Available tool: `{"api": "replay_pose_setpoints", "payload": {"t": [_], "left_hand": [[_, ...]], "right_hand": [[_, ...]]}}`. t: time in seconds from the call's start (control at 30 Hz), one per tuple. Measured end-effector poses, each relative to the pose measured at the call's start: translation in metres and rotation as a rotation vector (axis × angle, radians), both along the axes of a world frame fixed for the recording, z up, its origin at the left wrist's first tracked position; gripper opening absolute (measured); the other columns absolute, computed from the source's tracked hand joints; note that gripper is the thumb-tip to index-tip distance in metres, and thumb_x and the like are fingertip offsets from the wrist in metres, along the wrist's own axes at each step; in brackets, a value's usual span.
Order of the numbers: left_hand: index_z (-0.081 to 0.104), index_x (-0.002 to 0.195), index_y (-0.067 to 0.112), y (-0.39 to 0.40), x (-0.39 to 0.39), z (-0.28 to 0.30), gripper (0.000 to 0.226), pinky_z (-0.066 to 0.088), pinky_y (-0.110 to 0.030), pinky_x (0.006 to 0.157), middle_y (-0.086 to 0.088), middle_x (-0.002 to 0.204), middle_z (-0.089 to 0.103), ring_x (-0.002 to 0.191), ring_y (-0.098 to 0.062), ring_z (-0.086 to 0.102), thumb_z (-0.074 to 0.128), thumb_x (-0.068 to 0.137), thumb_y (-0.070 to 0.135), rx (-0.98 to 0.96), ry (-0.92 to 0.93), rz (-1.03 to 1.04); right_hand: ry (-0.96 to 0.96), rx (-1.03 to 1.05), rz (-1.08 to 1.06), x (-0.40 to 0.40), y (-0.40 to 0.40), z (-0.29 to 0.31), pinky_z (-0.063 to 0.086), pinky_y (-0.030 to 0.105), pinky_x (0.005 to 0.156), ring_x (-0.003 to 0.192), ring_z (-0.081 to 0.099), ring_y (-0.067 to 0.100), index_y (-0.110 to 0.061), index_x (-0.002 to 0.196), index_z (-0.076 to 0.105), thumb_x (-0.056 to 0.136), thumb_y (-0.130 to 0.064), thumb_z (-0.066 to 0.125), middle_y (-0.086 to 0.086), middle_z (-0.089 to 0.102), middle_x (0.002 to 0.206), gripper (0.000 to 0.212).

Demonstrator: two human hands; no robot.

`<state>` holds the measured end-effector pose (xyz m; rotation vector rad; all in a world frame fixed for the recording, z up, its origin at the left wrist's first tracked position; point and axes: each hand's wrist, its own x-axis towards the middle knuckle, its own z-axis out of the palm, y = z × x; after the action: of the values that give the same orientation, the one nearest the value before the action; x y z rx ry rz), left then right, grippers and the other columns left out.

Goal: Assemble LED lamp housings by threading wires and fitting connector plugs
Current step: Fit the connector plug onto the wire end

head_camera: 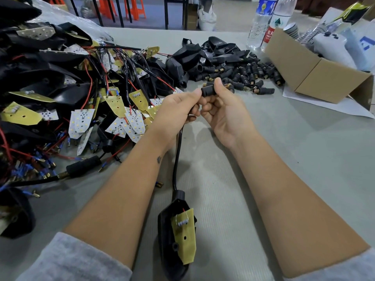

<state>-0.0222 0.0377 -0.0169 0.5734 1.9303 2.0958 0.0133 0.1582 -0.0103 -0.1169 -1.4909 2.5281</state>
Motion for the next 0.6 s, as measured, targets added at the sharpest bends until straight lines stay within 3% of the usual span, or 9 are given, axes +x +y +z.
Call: {"api": "replay_pose_setpoints", "payload": {"t": [0.17, 0.43, 0.6], "left_hand": [[0.072, 0.065, 0.024, -0.0006, -0.0017, -0.0007, 0.029, 0.043, -0.023, 0.068, 0.009, 0.058, 0.055, 0.062, -0.006, 0.053, 0.059, 0.086, 0.039, 0.004, -0.019, -0.021], [0.068, 0.057, 0.024, 0.0025, -0.001, 0.0009, 0.024, 0.045, -0.026, 0.07, 0.007, 0.054, 0.051, 0.059, -0.008, 0.052, 0.058, 0.077, 0.031, -0.026, -0.045, 0.046], [0.068, 0.06, 0.024, 0.0005, -0.0014, -0.0011, 0.039, 0.044, -0.024, 0.068, 0.008, 0.055, 0.053, 0.059, -0.007, 0.052, 0.055, 0.097, 0.026, 0.007, -0.009, 0.03]], "right_hand": [[0.025, -0.057, 0.017, -0.0002, 0.0001, -0.0004, 0.054, 0.023, 0.058, 0.049, 0.059, 0.012, -0.001, 0.085, 0.061, 0.102, -0.028, 0.047, 0.004, 0.062, 0.058, 0.035], [0.016, 0.033, -0.006, -0.0014, 0.0001, -0.0023, 0.051, 0.026, 0.065, 0.053, 0.057, 0.012, -0.003, 0.087, 0.06, 0.101, -0.029, 0.048, 0.005, 0.062, 0.061, 0.032], [0.031, 0.07, -0.033, 0.0002, -0.0007, -0.0002, 0.047, 0.026, 0.064, 0.053, 0.054, 0.013, 0.001, 0.101, 0.056, 0.101, -0.027, 0.05, 0.005, 0.062, 0.062, 0.03]]}}
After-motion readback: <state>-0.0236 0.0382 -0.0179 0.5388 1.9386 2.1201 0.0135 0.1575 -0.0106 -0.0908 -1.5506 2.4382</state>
